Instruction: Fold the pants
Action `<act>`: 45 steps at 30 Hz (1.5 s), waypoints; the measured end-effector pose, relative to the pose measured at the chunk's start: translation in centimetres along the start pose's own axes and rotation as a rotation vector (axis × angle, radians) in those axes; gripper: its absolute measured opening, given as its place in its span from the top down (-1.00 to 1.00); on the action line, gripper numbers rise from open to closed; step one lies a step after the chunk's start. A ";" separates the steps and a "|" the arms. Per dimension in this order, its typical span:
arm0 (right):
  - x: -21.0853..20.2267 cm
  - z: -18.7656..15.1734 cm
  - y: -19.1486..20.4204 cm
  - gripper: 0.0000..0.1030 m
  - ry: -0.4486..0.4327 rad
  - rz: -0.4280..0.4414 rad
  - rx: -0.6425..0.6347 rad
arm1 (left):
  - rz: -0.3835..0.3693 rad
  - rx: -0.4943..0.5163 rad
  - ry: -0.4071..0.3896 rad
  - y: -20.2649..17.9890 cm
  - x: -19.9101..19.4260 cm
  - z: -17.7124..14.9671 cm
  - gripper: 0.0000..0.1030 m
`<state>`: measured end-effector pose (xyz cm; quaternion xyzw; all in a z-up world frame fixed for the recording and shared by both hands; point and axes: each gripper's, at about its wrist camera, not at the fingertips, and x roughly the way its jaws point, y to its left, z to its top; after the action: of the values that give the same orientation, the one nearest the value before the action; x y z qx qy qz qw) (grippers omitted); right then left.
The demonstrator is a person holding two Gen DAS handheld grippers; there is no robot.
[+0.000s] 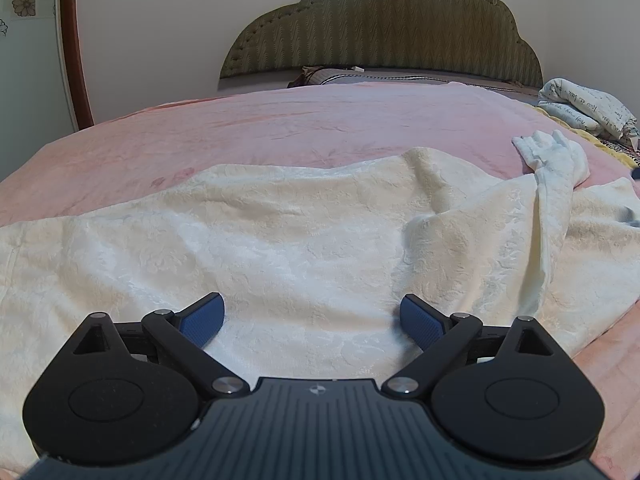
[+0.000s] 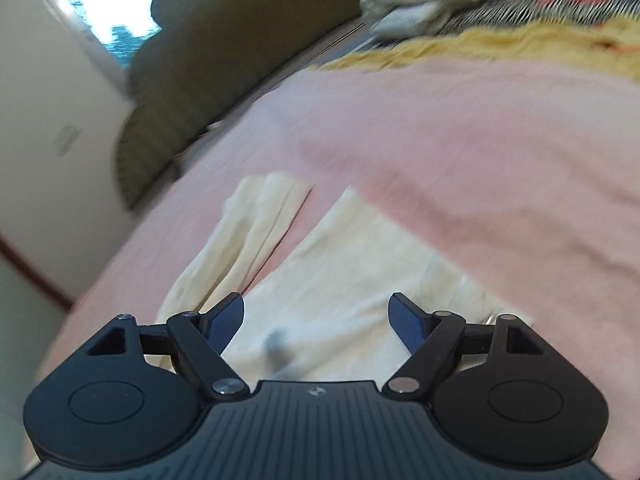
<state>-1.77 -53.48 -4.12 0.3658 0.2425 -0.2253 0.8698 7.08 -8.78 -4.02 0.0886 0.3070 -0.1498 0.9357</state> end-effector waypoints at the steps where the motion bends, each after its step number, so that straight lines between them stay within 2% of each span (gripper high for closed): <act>1: 0.1 0.2 1.5 -0.60 -0.010 -0.036 -0.062 | -0.001 -0.001 0.000 0.0 0.0 0.0 -0.88; 3: 0.7 0.8 4.4 -0.60 -0.021 -0.010 -0.193 | -0.003 -0.004 -0.001 0.1 0.0 -0.1 -0.88; 6: 2.2 1.2 9.7 -0.56 -0.045 0.097 -0.384 | -0.006 -0.007 -0.001 0.2 0.0 -0.1 -0.88; 8: 4.5 0.9 13.9 -0.56 -0.041 0.057 -0.558 | -0.008 -0.009 -0.001 0.2 0.0 -0.1 -0.88; 10: 7.6 0.7 17.1 -0.55 0.000 0.005 -0.670 | -0.012 -0.012 -0.001 0.3 0.0 -0.1 -0.89; 13: 12.7 0.8 19.0 -0.56 0.128 -0.057 -0.691 | -0.019 -0.018 -0.001 0.4 0.0 0.0 -0.90; 16: 16.1 0.8 18.4 -0.55 0.232 -0.111 -0.627 | -0.025 -0.023 -0.001 0.5 0.1 0.0 -0.91; 18: 16.7 0.7 17.6 -0.50 0.226 -0.103 -0.614 | -0.029 -0.026 -0.002 0.5 0.0 -0.1 -0.92; 20: 15.7 0.6 16.8 0.10 0.187 -0.106 -0.603 | -0.032 -0.028 -0.001 0.5 0.1 -0.1 -0.93; 21: 15.5 0.8 16.6 0.48 0.169 -0.110 -0.597 | -0.032 -0.028 -0.001 0.5 0.1 0.0 -0.93; 22: 15.2 1.1 16.1 0.65 0.162 -0.096 -0.567 | -0.032 -0.028 -0.001 0.5 0.1 0.0 -0.94; 23: 14.7 1.4 15.7 0.74 0.154 -0.078 -0.532 | -0.032 -0.028 -0.001 0.5 0.1 0.0 -0.94; 25: 13.6 1.9 14.9 0.78 0.117 -0.055 -0.488 | -0.032 -0.028 -0.001 0.5 0.1 0.0 -0.94; 30: 8.8 3.2 11.7 0.81 0.002 0.113 -0.254 | -0.031 -0.027 0.000 0.4 0.1 0.0 -0.94; 33: 4.4 3.8 8.0 0.81 -0.060 0.216 -0.093 | -0.030 -0.027 0.000 0.4 0.1 -0.1 -0.94; 36: 0.1 3.7 3.5 0.80 -0.101 0.254 0.035 | -0.029 -0.024 0.001 0.4 0.1 -0.1 -0.95; 40: -2.7 2.5 -2.1 0.80 -0.076 0.245 0.153 | -0.026 -0.011 0.006 0.2 0.2 -0.1 -0.99; 43: -1.6 1.1 -4.7 0.75 0.000 0.200 0.203 | -0.024 -0.008 0.008 0.1 0.2 -0.1 -0.99; 45: -0.3 0.5 -6.2 0.74 0.040 0.205 0.285 | -0.022 -0.006 0.009 0.1 0.2 -0.1 -0.99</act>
<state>-5.43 -57.74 -6.91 0.5125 0.1868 -0.1604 0.8226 7.27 -8.67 -4.23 0.0833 0.3126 -0.1588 0.9328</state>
